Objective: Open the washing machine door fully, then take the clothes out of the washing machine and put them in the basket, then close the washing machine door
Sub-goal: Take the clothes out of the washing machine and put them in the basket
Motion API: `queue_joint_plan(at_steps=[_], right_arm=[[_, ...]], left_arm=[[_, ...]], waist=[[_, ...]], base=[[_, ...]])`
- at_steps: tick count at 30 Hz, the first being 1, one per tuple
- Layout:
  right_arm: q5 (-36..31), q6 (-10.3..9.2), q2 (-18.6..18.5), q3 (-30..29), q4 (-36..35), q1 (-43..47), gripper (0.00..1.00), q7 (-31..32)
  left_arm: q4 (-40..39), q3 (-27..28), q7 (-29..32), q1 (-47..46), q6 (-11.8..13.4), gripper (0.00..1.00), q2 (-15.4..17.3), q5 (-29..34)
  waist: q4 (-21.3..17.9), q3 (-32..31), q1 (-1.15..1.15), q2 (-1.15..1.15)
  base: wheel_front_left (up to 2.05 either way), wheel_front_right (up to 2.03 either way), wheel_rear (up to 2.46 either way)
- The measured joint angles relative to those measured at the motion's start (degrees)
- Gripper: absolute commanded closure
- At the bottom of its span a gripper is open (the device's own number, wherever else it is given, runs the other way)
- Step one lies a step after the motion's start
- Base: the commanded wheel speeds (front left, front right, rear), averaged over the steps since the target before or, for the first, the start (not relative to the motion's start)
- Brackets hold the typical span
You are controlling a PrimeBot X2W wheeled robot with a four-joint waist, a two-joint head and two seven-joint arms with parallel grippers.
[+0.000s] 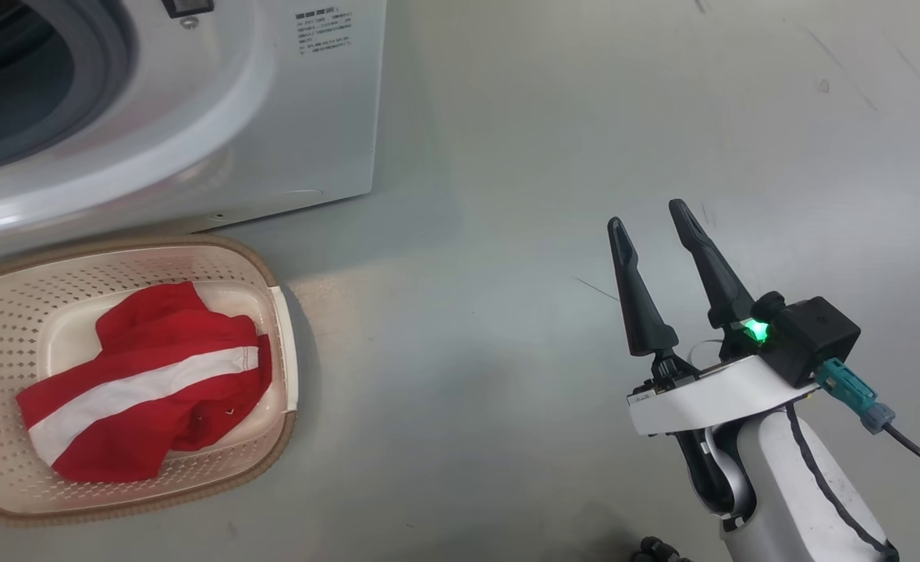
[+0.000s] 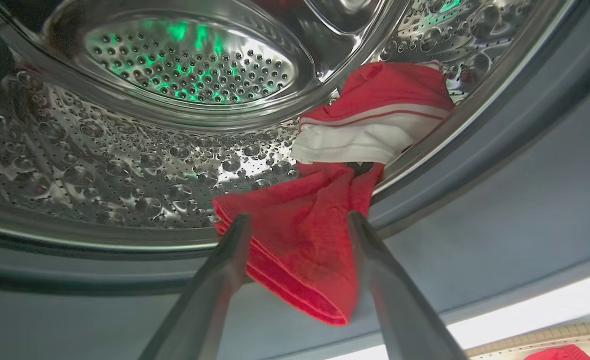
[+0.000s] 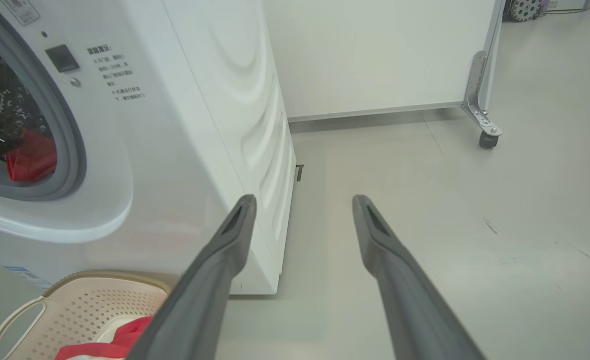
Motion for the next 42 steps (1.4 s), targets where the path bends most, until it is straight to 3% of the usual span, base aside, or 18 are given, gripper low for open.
queue_joint_plan(at_steps=[19,36,37,38,39,42], right_arm=[[1.7,-1.18,0.0,1.2,-0.5,-2.3,0.00,0.0],[1.6,-1.71,0.0,0.9,-0.6,-2.9,0.00,0.0],[1.6,-1.71,0.0,0.9,-0.6,-3.0,0.00,0.0],[1.6,-1.71,0.0,0.9,-0.6,-3.0,0.00,0.0],[1.6,-1.72,0.0,0.9,-0.6,-3.0,0.00,0.0],[1.6,-1.72,0.0,0.9,-0.5,-3.2,0.00,0.0]], left_arm=[[8.3,0.5,8.1,-9.6,-0.6,0.00,0.1,-0.7],[12.9,0.4,8.5,-14.1,-0.5,0.00,0.7,-0.3],[13.2,0.4,8.4,-14.4,-0.5,0.20,0.7,-0.3],[13.6,0.4,8.3,-14.6,-0.5,0.64,0.7,-0.3],[13.9,0.4,8.2,-14.7,-0.5,1.00,0.7,-0.3],[15.2,0.3,8.2,-15.0,-0.5,1.00,0.7,-0.3]], waist=[[-4.1,5.2,0.00,0.00],[-3.8,6.5,0.00,0.00],[-3.7,6.6,0.00,0.00],[-3.7,6.6,0.00,0.00],[-3.6,6.6,0.00,0.00],[-3.4,6.7,0.00,0.00]], base=[[0.00,0.00,0.00],[0.00,0.00,0.00],[0.00,0.00,0.00],[0.00,0.00,0.00],[0.00,0.00,0.00],[0.00,0.00,0.00]])
